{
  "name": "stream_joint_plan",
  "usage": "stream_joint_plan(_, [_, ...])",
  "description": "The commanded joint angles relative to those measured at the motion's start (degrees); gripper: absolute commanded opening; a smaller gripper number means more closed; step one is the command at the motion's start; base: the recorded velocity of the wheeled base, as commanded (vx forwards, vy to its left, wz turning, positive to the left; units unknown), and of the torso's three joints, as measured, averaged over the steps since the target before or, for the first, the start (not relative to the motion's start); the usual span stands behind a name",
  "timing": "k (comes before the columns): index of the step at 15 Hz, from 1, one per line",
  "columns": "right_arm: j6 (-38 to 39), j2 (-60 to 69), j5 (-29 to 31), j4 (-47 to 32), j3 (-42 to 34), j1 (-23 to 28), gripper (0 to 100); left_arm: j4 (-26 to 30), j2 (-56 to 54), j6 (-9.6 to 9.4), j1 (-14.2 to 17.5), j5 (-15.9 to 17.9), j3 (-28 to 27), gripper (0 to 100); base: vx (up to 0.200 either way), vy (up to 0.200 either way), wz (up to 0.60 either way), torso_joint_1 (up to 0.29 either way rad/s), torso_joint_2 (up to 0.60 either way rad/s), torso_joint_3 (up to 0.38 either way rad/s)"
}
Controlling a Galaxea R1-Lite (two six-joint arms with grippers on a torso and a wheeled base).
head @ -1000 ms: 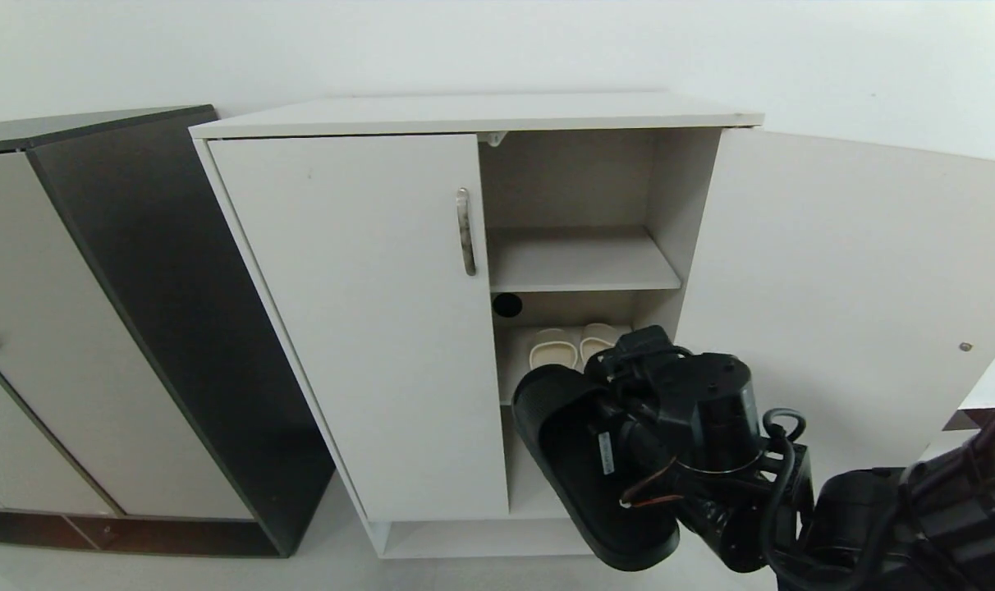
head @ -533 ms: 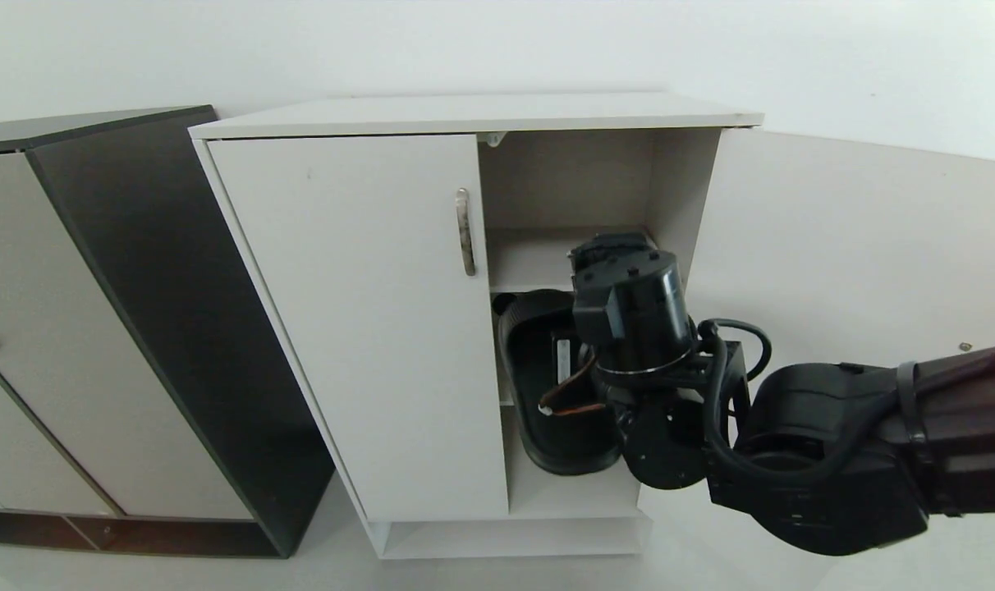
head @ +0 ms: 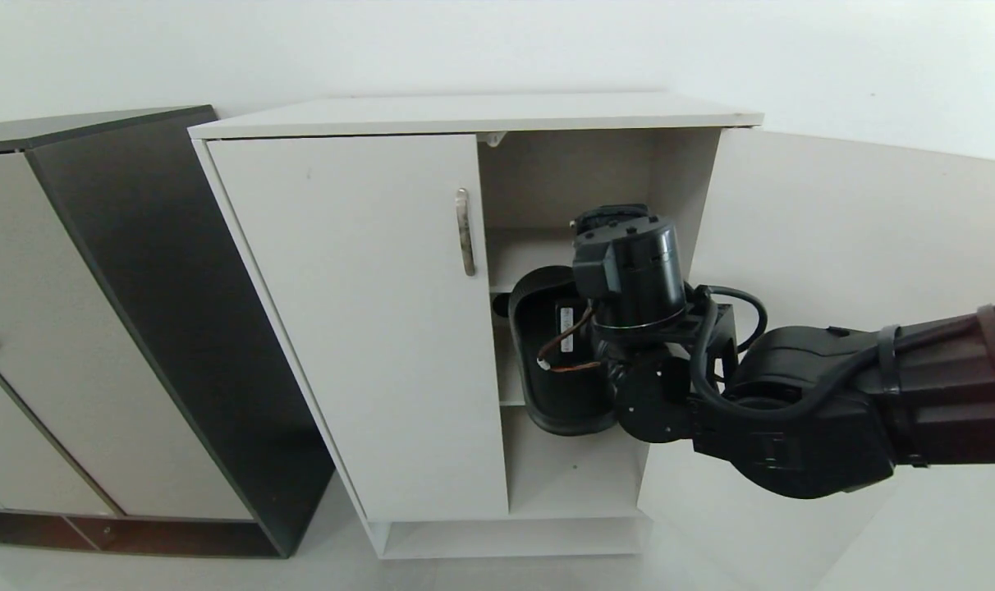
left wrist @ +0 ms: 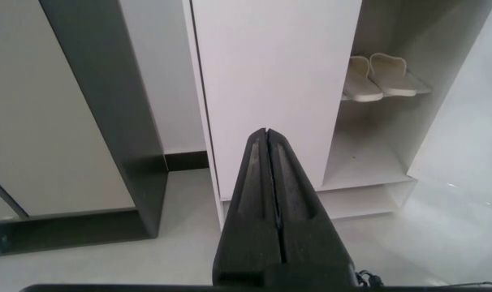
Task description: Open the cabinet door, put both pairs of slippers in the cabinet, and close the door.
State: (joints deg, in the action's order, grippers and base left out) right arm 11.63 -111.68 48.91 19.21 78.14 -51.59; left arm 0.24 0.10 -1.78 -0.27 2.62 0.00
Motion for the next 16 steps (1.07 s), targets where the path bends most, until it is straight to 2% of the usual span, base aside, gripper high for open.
stream_joint_plan(1, [0.15,-0.82,-0.13,0.12,-0.09,0.53,0,0.02,-0.01,0.02,0.00,0.02,0.00,0,0.000,0.000,0.00,0.000,0.00,0.000])
stream_joint_plan(2, [0.15,-1.00,-0.13,0.12,-0.09,0.61,0,0.02,-0.01,0.02,0.00,0.02,0.00,0,0.000,0.000,0.00,0.000,0.00,0.000])
stream_joint_plan(14, [-0.03,-1.35,-0.74,0.48,0.17,1.84,0,0.02,-0.01,0.11,0.00,0.02,0.00,0,0.200,0.000,0.00,0.002,0.01,0.005])
stream_joint_plan(16, [0.24,-1.35,-3.12,0.56,0.08,2.20,0,-0.07,-0.01,0.11,0.00,0.02,0.00,0,0.000,0.000,0.00,0.000,0.00,0.000])
